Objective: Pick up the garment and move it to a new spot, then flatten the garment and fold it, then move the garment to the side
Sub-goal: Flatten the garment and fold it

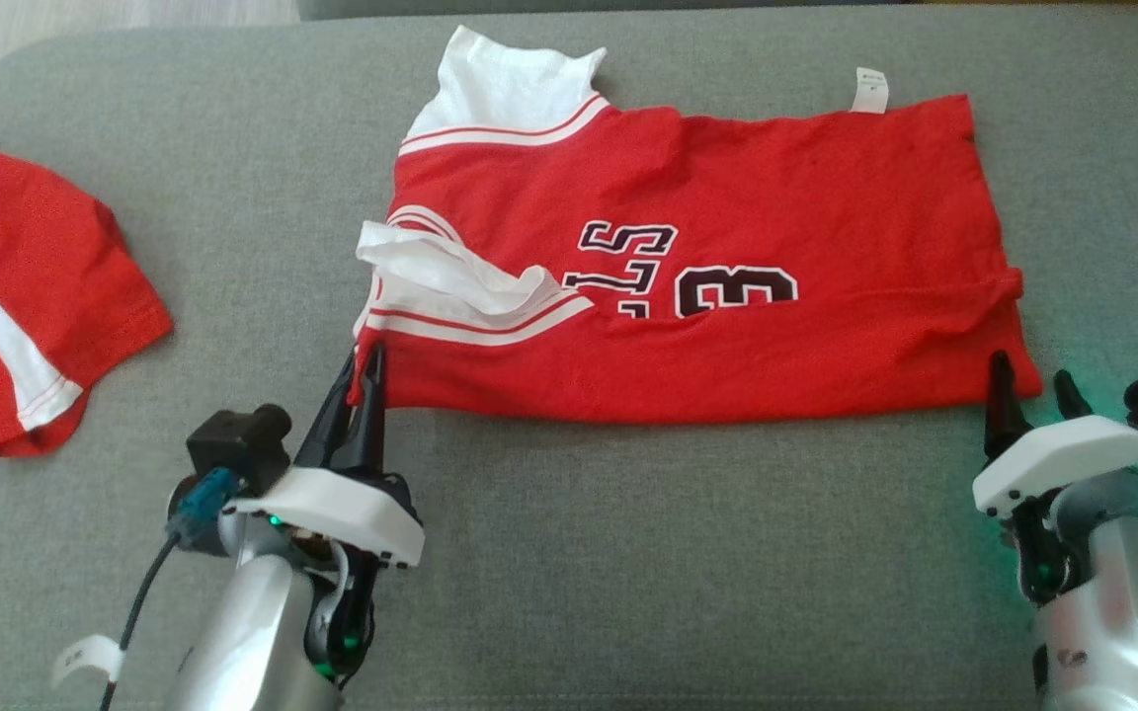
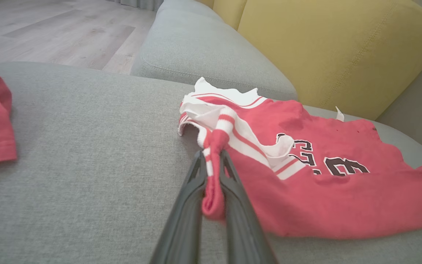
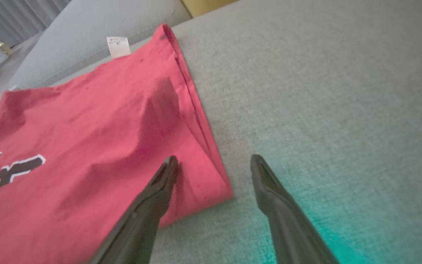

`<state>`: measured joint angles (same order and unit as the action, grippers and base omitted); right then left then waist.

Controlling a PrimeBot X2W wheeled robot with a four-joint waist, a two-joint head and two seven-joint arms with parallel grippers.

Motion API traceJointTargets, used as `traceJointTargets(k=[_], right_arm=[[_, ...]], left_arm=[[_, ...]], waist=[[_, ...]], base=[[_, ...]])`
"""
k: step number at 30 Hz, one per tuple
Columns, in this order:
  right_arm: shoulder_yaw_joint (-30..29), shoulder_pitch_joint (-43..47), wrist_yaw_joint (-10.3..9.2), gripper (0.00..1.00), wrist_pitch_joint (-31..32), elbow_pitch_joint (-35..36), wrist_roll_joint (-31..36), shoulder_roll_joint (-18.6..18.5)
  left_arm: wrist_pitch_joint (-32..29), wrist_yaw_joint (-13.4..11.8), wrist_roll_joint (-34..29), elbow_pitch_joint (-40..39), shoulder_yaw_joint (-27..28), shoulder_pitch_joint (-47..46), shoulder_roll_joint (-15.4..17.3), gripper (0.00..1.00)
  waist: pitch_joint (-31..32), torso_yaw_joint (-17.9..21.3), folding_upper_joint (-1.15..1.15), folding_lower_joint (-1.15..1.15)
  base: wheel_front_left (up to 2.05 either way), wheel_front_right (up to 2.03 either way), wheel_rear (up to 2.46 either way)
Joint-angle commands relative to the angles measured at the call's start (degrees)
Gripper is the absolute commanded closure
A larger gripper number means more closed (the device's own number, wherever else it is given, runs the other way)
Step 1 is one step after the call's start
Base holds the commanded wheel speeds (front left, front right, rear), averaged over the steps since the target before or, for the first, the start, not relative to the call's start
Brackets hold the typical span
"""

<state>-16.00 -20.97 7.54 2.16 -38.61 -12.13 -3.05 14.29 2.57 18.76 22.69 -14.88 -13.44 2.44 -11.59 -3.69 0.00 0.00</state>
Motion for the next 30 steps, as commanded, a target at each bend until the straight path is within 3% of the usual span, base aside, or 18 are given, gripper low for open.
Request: traceJointTargets(k=[1, 4, 5, 6, 7, 21, 30], right_arm=[[0.54, -2.86, -0.05, 0.0, 0.2, 0.19, 0.85, 0.07], [0.53, -4.56, -0.05, 0.0, 1.2, -2.56, 0.25, 0.12], [1.0, -4.93, -0.05, 0.23, 1.52, -3.3, -0.1, 0.13], [1.35, -5.22, -0.05, 0.71, 1.51, -3.88, -0.37, 0.14], [1.76, -5.43, -0.05, 1.0, 1.09, -4.22, -0.39, 0.15], [3.05, -2.96, -0.05, 1.0, -2.79, -6.44, 0.82, -2.53], [2.99, 2.62, -0.05, 1.0, 2.09, -3.72, 0.66, -4.51]], left_arm=[[0.7, -0.07, -0.02, -2.13, 1.17, -1.73, 0.45, 1.0], [0.7, -0.17, 0.32, -2.08, 0.73, -2.07, 0.45, 1.0], [0.7, -0.2, 0.36, -1.85, 0.59, -2.16, 0.45, 1.0], [0.71, -0.24, 0.39, -1.51, 0.48, -2.2, 0.44, 1.0], [0.71, -0.26, 0.56, -1.0, 0.37, -2.18, 0.44, 1.0], [0.71, -0.03, 0.7, 4.5, 1.25, 0.66, 0.44, 1.0], [0.41, 2.31, 5.73, 6.74, 2.17, 6.56, 0.84, 1.0]], waist=[[-0.55, -0.1, 0.0, 0.0], [-0.97, -0.15, 0.0, 0.0], [-1.01, -0.12, 0.0, 0.0], [-0.97, -0.07, 0.0, 0.0], [-0.89, -0.01, 0.0, 0.0], [5.21, 0.57, 0.0, 0.0], [8.8, 1.19, 0.0, 0.0]], base=[[0.0, 0.0, 0.0], [0.0, 0.0, 0.0], [0.0, 0.0, 0.0], [0.0, 0.0, 0.0], [0.0, 0.0, 0.0], [0.0, 0.0, 0.0], [0.0, 0.0, 0.0]])
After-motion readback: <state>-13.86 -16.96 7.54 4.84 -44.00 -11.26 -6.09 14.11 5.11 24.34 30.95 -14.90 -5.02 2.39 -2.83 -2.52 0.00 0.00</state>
